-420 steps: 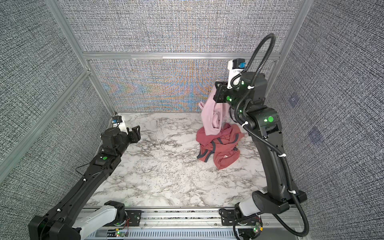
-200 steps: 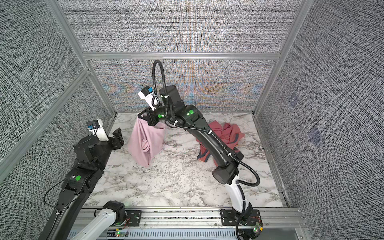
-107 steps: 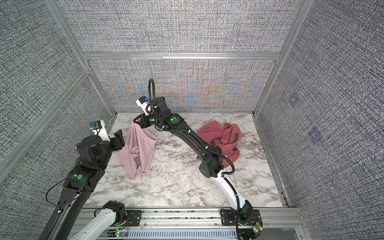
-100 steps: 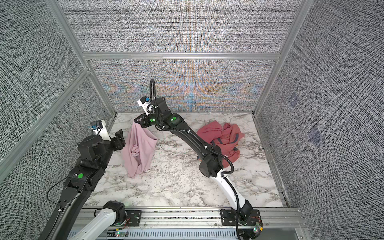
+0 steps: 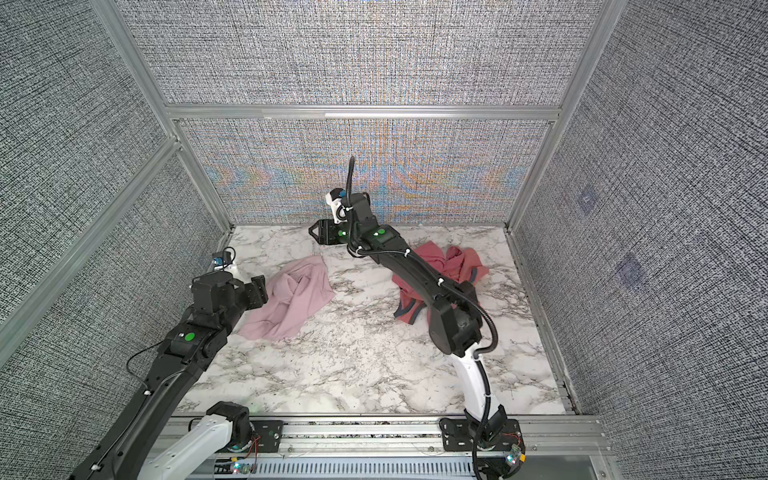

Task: Pick out a specific cloth from the pile
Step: 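Carry the lavender shirt toward the left gripper and lower it onto the table, then grasp the lavender shirt with the left gripper and drag it nearer the robot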

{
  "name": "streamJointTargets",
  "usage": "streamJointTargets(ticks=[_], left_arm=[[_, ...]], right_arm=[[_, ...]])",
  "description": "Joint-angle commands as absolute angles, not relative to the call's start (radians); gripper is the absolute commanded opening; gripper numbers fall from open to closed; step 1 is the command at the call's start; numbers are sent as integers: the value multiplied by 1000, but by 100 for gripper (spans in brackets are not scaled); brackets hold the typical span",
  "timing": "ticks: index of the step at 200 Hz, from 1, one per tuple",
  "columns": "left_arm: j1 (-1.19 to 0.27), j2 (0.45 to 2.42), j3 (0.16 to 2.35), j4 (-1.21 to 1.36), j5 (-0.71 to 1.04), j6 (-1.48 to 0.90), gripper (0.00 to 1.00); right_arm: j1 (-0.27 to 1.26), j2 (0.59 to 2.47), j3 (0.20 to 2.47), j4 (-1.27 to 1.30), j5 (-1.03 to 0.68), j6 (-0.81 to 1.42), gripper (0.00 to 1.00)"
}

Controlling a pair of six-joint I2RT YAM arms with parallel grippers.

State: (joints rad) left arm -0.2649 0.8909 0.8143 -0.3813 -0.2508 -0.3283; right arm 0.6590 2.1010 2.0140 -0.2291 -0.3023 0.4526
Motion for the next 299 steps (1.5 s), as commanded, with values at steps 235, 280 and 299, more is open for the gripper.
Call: streamJointTargets(ticks=[235,280,299], left_arm=[[-265,1560,998,-200,-298,-376,12],[-264,1473,1039,-265,-340,-367,0],[-265,1392,1036,-270,-395,-357,0]], right_arm=[[544,1682,1196,171,-288,576,63],[520,1662,1171,182,-289,595,63],[518,1656,1169,179,-284,592,63]])
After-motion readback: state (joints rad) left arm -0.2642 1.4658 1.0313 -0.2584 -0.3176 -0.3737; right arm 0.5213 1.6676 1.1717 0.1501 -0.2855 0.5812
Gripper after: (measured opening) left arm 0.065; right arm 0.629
